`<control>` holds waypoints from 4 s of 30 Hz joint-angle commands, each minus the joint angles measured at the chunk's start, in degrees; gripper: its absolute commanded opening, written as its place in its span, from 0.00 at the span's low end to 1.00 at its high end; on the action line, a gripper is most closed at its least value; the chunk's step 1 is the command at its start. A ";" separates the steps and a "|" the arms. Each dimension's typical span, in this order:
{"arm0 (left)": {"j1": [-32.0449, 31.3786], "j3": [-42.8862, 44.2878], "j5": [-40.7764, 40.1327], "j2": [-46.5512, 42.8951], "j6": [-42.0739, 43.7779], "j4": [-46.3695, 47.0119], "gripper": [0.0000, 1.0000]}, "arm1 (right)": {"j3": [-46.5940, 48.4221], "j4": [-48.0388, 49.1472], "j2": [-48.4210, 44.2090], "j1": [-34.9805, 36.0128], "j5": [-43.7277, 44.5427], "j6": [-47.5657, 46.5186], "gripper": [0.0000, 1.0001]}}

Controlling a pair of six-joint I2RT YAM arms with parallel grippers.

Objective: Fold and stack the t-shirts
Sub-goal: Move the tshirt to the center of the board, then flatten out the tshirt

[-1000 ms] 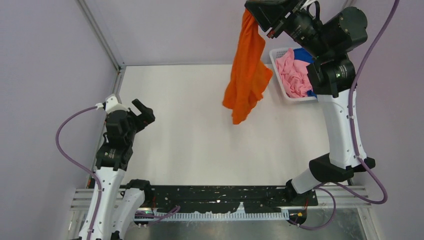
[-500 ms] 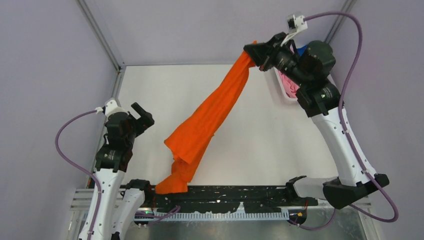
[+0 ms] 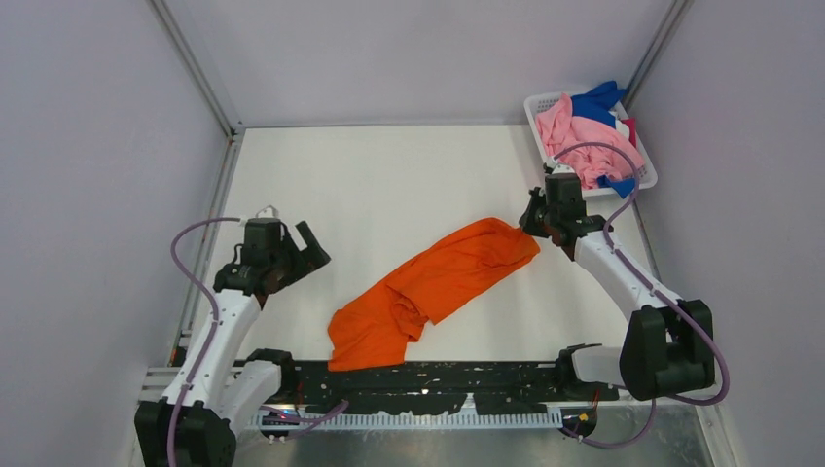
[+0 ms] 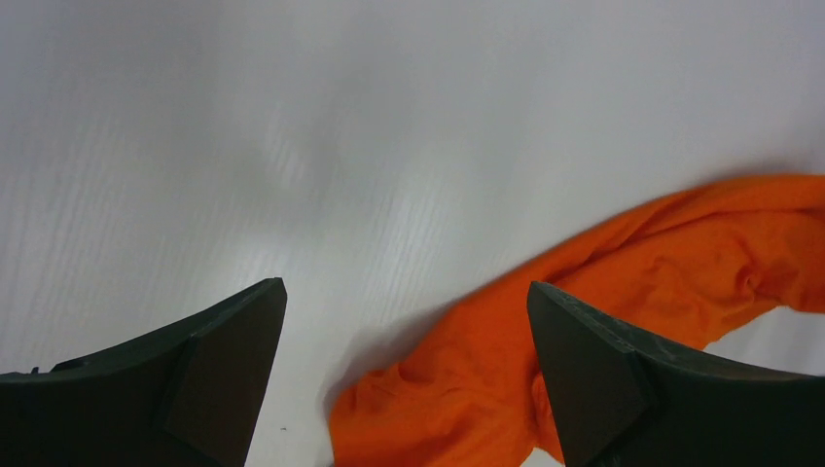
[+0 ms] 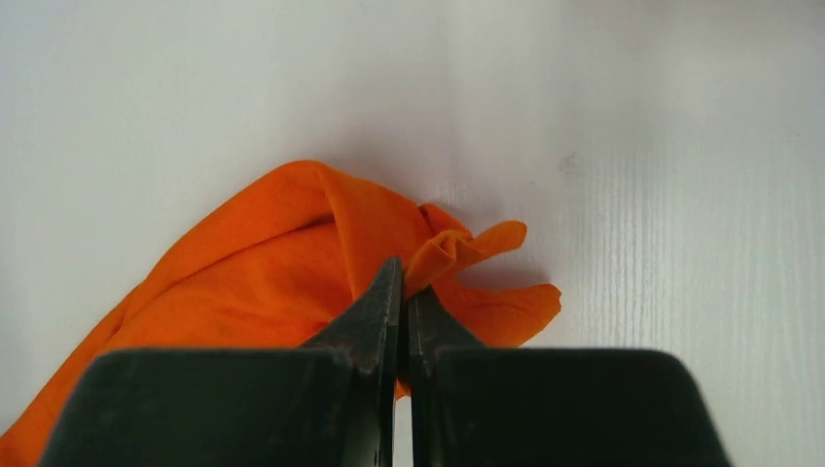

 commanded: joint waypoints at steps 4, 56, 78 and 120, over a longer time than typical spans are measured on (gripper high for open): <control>-12.93 -3.38 8.27 0.68 2.48 -10.20 0.99 | 1.47 4.21 -2.45 0.29 9.91 0.53 0.05; -13.01 28.77 -14.60 -15.82 5.58 1.86 0.00 | 11.14 7.60 -34.39 -0.18 16.23 -6.58 0.05; -12.96 35.31 -21.53 -12.87 6.55 -6.75 0.00 | 22.07 -6.77 -37.46 -0.29 7.41 -4.46 0.05; 1.37 15.00 -0.50 25.59 4.84 2.52 0.00 | 2.13 -20.40 6.73 46.20 12.09 1.51 0.93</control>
